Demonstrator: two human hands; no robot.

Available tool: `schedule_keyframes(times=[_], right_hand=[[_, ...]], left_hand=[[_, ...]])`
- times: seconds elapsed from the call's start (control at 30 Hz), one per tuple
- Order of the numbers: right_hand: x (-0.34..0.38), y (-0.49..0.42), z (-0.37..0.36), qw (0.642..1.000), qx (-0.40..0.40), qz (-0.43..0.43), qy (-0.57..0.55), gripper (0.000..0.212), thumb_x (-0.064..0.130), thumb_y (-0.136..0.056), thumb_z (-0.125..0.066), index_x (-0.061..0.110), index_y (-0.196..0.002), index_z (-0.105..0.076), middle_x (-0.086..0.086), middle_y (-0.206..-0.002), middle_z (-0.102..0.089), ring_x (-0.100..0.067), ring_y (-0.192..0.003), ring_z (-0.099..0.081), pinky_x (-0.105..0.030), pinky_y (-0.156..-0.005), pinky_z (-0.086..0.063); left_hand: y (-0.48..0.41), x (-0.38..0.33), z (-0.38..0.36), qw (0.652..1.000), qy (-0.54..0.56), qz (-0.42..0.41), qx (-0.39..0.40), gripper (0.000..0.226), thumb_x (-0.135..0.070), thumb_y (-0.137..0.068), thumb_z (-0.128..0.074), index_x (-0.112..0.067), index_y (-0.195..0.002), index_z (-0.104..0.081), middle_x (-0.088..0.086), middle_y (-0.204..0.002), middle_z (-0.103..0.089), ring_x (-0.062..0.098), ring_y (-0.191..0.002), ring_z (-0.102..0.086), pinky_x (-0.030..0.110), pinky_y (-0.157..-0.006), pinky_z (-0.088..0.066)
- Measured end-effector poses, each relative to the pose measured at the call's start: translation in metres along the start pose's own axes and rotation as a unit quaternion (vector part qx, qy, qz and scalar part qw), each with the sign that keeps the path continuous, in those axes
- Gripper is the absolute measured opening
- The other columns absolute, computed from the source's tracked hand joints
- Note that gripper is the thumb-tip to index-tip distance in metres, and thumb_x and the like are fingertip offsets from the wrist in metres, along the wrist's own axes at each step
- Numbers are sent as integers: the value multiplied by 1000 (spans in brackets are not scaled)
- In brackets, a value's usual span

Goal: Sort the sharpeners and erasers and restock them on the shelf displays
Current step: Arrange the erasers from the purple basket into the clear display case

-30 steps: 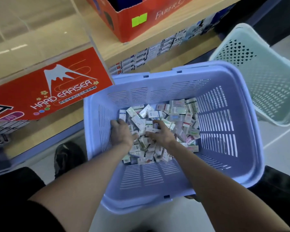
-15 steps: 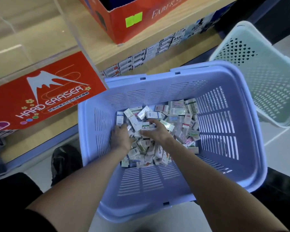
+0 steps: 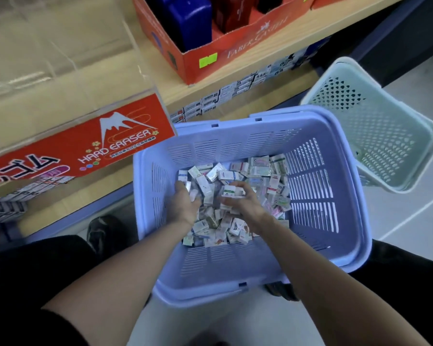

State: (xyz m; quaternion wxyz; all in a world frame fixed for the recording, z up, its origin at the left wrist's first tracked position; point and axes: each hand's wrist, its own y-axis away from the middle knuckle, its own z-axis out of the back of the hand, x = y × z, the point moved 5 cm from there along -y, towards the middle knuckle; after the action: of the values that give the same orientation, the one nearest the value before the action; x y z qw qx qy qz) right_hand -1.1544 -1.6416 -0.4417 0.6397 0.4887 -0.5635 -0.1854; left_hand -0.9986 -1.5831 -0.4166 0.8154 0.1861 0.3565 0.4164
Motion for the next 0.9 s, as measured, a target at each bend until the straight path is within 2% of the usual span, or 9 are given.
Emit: schedule_keyframes(times=[0.07, 0.1, 0.17, 0.27, 0.37, 0.5, 0.67, 0.77, 0.9], right_hand=[[9, 10, -1, 1000, 6, 9, 8, 52, -1, -79, -70, 17, -120, -46, -22, -109, -61, -29, -83, -62, -39, -72, -54], [14, 16, -2, 1000, 8, 17, 13, 52, 0, -78, -71, 18, -119, -46, -24, -114, -59, -30, -85, -62, -41, -75, -54], [26, 30, -4, 999, 11, 38, 15, 49, 0, -78, -70, 19, -117, -46, -21, -115, -57, -31, -92, -62, -47, -85, -53], [44, 52, -5, 997, -7, 81, -3, 46, -3, -79, -68, 16, -116, -48, -11, -102, -60, -29, -90, -62, -54, -90, -49], [53, 73, -5, 992, -21, 121, -6, 47, -3, -79, -69, 13, -118, -49, -8, -96, -62, -24, -82, -63, -47, -83, -53], [66, 108, -4, 984, -19, 175, 33, 47, 0, -81, -69, 14, -121, -50, -6, -104, -59, -20, -87, -63, -25, -70, -54], [100, 163, -9, 969, -12, 239, 57, 39, 9, -78, -74, 34, -105, -60, -9, -129, -54, -25, -102, -62, -35, -80, -54], [128, 203, -18, 959, 16, 273, 79, 37, 17, -80, -74, 36, -110, -62, -4, -126, -56, -19, -99, -63, -30, -74, -51], [159, 246, -36, 947, 50, 304, 91, 31, 19, -81, -73, 29, -108, -62, -5, -114, -62, -16, -87, -64, -31, -67, -50]], left_hand=[[10, -7, 4, 997, 71, 5, 18, 30, -20, -92, -59, -9, -107, -36, 5, -83, -47, 16, -67, -50, 17, -44, -27], [15, -11, 7, 993, 115, 14, 28, 35, -22, -91, -60, -8, -114, -38, 8, -93, -50, 25, -84, -56, 18, -54, -31], [23, -17, 13, 981, 190, 35, 34, 54, -24, -89, -63, -1, -131, -38, 13, -117, -52, 29, -111, -53, 22, -73, -33], [30, -26, 22, 960, 274, 18, 44, 55, -25, -82, -71, -4, -127, -46, 10, -124, -57, 27, -111, -55, 28, -83, -41], [38, -33, 33, 935, 345, 13, 82, 72, -41, -69, -80, -13, -128, -50, 3, -124, -60, 22, -111, -57, 40, -95, -47], [57, -46, 56, 885, 439, 8, 156, 65, -40, -67, -80, -16, -122, -55, 1, -121, -63, 21, -112, -57, 48, -90, -52], [96, -69, 95, 828, 510, -20, 232, 30, -2, -84, -64, -4, -112, -54, 8, -97, -61, 18, -92, -58, 32, -60, -58], [121, -90, 129, 822, 499, -63, 267, 20, 4, -87, -55, -3, -106, -58, 13, -95, -64, 20, -84, -62, 35, -66, -60], [150, -116, 177, 821, 475, -150, 281, 31, 4, -83, -59, -10, -111, -59, 12, -109, -68, 26, -99, -66, 34, -72, -59]])
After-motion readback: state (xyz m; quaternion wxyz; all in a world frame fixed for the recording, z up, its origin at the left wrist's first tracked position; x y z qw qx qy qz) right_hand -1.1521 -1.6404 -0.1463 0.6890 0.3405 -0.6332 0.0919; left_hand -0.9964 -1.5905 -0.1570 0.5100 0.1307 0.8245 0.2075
